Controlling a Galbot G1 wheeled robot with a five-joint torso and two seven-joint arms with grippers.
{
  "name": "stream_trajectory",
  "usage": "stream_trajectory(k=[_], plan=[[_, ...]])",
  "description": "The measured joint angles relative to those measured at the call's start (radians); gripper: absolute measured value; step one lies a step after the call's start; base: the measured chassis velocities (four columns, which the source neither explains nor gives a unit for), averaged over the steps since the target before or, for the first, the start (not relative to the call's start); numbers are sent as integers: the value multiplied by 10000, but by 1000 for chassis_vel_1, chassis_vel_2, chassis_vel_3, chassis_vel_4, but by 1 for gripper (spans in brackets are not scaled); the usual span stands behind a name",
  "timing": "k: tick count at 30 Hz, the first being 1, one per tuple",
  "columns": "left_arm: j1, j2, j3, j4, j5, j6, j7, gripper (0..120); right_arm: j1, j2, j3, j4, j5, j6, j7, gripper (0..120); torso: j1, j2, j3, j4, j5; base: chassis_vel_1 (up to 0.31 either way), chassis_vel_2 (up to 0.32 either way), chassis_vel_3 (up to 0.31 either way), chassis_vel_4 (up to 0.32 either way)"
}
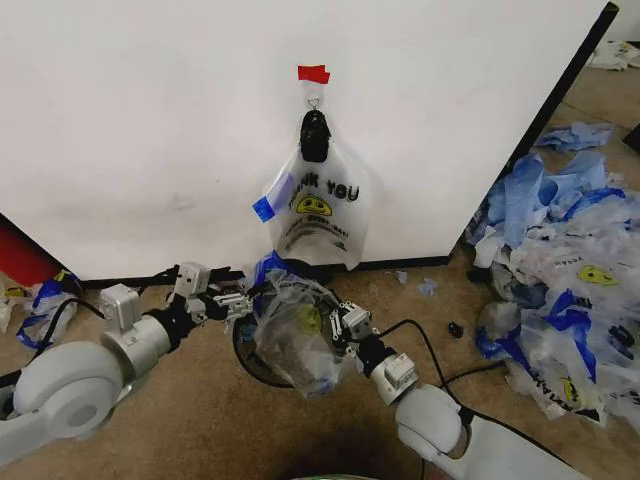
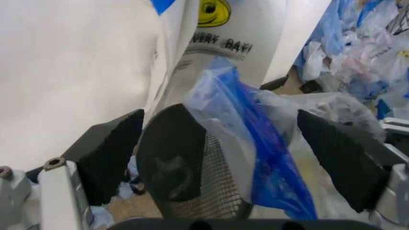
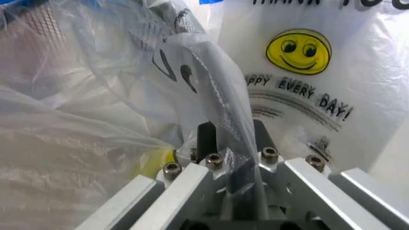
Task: Pick up the garbage bag from the wall and place it over the trash bin.
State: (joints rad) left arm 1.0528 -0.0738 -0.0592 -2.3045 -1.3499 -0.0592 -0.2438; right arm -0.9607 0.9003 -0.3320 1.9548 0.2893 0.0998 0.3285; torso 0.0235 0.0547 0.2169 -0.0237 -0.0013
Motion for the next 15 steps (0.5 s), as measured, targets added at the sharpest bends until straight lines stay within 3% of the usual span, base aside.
stream_trajectory(k=[10, 15], plan=[[10, -169, 150, 382, 54, 35, -176, 93, -116, 75, 13, -81, -74, 0, 108, 0, 0, 0, 0, 1, 1, 0, 0, 0, 0], [-176, -737, 280, 523, -540, -437, 255, 94, -157, 161, 17, -180, -95, 0, 134, 0, 0, 0, 0, 0, 2, 0, 0, 0, 0]])
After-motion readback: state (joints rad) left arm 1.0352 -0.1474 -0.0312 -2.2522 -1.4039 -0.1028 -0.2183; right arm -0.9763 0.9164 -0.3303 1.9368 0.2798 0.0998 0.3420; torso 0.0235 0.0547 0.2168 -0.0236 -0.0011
